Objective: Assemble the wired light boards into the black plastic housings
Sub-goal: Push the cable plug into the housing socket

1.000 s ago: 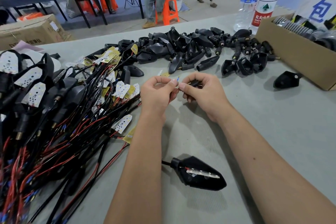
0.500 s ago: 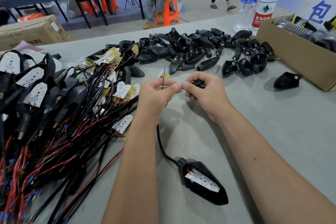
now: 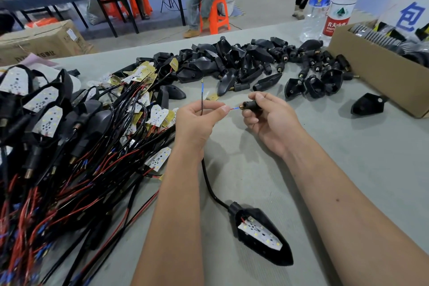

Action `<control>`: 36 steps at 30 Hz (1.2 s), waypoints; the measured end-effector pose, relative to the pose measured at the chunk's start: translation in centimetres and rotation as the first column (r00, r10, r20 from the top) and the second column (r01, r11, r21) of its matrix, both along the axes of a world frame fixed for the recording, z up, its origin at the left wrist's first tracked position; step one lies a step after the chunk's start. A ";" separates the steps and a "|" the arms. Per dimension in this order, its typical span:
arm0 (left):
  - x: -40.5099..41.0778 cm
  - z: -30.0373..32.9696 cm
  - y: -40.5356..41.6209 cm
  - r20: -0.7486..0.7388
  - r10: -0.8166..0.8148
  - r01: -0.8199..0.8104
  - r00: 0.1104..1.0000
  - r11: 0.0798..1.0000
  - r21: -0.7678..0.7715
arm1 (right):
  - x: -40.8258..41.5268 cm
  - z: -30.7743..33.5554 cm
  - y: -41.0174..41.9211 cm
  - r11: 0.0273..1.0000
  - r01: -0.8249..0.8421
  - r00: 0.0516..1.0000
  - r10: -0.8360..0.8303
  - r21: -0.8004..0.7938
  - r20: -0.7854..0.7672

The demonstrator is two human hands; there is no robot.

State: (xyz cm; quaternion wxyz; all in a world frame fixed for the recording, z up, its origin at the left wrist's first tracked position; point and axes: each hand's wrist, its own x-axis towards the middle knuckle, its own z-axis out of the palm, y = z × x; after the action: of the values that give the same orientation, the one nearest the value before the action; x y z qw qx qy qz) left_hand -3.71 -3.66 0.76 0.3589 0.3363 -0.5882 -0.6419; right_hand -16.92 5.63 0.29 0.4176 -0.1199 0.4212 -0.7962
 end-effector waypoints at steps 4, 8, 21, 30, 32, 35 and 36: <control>-0.1 -0.2 0.0 -0.042 0.022 -0.023 0.999 0.999 -0.022 | 0.2 0.1 0.1 1.000 -0.019 0.999 0.020 0.003 -0.027; 0.0 -0.2 0.0 -0.038 -0.009 0.007 0.999 0.999 -0.047 | 0.2 0.1 -0.1 1.000 -0.007 0.997 0.008 0.019 -0.078; 0.2 -0.1 0.1 0.015 -0.112 0.113 0.994 0.992 -0.054 | 0.0 -0.6 -0.4 0.999 0.010 0.987 -0.003 0.041 -0.159; 0.0 -0.5 0.0 0.066 0.007 -0.005 0.998 0.999 -0.036 | 0.6 -0.5 -0.2 0.992 0.009 0.905 0.045 0.125 -0.423; -0.2 -0.6 0.1 0.071 0.036 -0.033 0.997 0.999 -0.043 | 0.9 -0.7 -0.4 0.988 0.008 0.847 0.074 0.152 -0.526; -0.7 -0.4 0.5 0.089 0.034 -0.032 0.995 0.999 -0.019 | 0.8 -1.0 -0.5 0.990 0.042 0.837 0.038 0.133 -0.546; -0.8 -0.2 0.5 0.096 0.003 -0.003 0.995 1.000 -0.002 | 0.7 -1.0 -0.5 0.990 0.072 0.849 0.004 0.123 -0.529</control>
State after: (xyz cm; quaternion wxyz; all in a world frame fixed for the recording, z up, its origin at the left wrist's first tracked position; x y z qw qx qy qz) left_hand -4.52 -3.14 0.54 0.3314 0.3673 -0.6051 -0.6238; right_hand -16.26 5.11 -0.74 0.2789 -0.2969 0.5757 -0.7089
